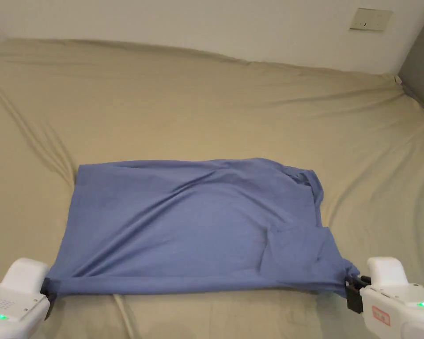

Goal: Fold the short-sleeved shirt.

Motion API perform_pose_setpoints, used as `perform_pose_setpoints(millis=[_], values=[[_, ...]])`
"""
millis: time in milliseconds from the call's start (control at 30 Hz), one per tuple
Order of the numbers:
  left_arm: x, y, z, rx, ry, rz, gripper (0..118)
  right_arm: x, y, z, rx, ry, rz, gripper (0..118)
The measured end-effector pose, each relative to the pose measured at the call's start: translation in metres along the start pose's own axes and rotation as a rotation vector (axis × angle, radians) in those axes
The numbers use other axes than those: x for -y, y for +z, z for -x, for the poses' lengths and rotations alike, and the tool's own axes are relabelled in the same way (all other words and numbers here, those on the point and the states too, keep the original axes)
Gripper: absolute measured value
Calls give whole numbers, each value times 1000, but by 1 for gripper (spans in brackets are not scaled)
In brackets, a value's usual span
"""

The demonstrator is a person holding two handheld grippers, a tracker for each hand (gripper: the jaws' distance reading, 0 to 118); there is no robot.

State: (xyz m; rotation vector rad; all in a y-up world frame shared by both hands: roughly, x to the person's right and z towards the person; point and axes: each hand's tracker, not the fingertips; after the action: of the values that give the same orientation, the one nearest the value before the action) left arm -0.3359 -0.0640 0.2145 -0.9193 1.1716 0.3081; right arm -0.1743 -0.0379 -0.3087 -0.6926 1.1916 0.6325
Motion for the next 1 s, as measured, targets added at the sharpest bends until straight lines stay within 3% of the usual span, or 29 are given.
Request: perform_pose_setpoints(millis=[100, 200, 500, 833, 900, 933, 967, 1000], values=[[21, 20, -7, -23, -68, 58, 0, 29, 16, -2, 15, -20, 65, 3], [38, 36, -5, 16, -44, 84, 0, 49, 27, -11, -29, -83, 120, 3], [75, 72, -14, 35, -178, 149, 0, 80, 54, -15, -19, -87, 234, 3], [74, 59, -13, 49, -179, 197, 0, 111, 32, -8, -16, -123, 310, 4], [72, 63, -10, 44, -171, 183, 12, 106, 35, -5, 32, -100, 306, 28], [68, 68, -8, 38, -135, 179, 32, 102, 41, -3, 72, -84, 278, 54], [62, 74, -5, 31, -77, 159, 71, 96, 45, -3, 106, -68, 268, 101], [54, 80, -1, 39, -18, 122, 96, 89, 51, -4, 115, -66, 232, 117]])
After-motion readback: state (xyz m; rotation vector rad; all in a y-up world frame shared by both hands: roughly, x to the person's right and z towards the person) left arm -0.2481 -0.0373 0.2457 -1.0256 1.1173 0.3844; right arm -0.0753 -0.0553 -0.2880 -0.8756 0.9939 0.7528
